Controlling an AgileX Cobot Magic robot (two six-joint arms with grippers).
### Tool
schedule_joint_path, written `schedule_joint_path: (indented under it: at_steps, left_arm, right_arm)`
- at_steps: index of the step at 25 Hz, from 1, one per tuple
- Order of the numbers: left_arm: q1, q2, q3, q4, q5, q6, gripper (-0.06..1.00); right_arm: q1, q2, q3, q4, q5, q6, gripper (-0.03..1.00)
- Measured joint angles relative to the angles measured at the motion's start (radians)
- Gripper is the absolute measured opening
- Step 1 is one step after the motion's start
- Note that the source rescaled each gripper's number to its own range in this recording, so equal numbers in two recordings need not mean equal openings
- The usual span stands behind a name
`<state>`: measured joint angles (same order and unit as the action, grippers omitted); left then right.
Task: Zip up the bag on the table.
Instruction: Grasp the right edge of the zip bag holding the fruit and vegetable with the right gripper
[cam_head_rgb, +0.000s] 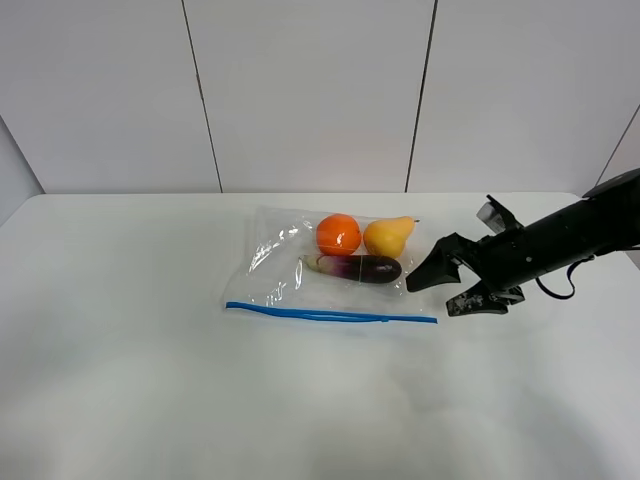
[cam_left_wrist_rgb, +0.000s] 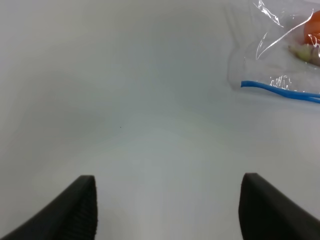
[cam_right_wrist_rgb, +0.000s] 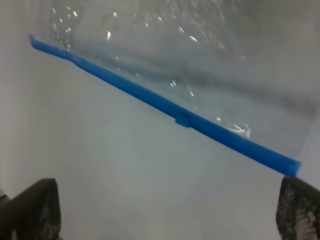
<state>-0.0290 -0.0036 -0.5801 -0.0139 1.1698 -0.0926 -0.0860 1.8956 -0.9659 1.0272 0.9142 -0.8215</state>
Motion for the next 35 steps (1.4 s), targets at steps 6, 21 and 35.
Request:
schedule_joint_path:
  at_steps: [6, 21, 35]
  left_arm:
    - [0.000, 0.000, 0.000, 0.000, 0.000, 0.000, 0.77]
    - [0.000, 0.000, 0.000, 0.000, 0.000, 0.000, 0.77]
    - [0.000, 0.000, 0.000, 0.000, 0.000, 0.000, 0.77]
  right_arm:
    - [-0.106, 0.060, -0.001, 0.050, 0.069, -0.067, 0.98]
    - [-0.061, 0.251, -0.024, 0.254, 0.101, -0.218, 0.98]
    - [0.000, 0.251, -0.028, 0.279, 0.053, -0.223, 0.98]
